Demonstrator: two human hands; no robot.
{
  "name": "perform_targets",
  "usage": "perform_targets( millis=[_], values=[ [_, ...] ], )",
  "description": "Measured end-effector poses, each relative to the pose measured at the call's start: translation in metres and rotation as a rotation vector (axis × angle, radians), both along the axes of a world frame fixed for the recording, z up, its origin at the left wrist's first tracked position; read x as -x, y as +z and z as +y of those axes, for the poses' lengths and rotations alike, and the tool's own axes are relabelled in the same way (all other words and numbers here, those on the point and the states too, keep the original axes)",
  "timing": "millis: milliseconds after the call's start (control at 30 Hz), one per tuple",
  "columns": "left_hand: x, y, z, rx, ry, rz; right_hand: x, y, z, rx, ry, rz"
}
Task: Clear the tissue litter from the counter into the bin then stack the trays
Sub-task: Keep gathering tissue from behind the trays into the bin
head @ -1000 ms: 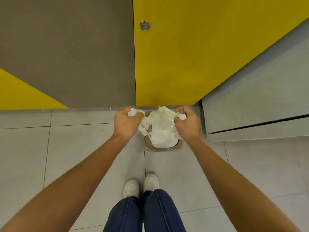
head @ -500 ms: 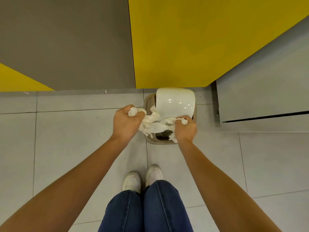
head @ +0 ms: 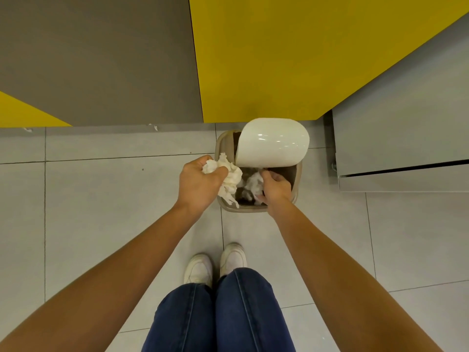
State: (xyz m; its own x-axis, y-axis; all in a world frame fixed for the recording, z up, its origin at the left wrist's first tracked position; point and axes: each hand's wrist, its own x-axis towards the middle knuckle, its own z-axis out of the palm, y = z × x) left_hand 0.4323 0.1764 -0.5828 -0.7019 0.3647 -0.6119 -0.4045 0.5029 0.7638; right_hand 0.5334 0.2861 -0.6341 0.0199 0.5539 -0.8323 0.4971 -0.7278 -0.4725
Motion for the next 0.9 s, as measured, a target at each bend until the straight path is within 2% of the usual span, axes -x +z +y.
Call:
perform_targets(
  millis=[200,333,633,733,900],
  values=[
    [-0.025,0.002,0.012,-0.041,-0.075,-0.061,-0.010,0.005,0.003,0.027,-0.027,0.020],
    [-0.047,-0.009,0.026,-0.016,-0.146,-0.032,-0.017,0.011,0.010,0.087,0.009,0.050],
    [-0.082,-0.056,0.064,0.222,-0.235,0.053,-0.032,0.011,0.018,0.120,0.086,0.057],
    [-0.085,-0.070,0.073,0.280,-0.142,-0.073,-0.033,0.016,0.019,0.134,0.081,0.087],
    [-0.073,-0.089,0.080,0.319,0.032,-0.385,-0.032,0.020,0.020,0.143,0.090,0.089]
  ],
)
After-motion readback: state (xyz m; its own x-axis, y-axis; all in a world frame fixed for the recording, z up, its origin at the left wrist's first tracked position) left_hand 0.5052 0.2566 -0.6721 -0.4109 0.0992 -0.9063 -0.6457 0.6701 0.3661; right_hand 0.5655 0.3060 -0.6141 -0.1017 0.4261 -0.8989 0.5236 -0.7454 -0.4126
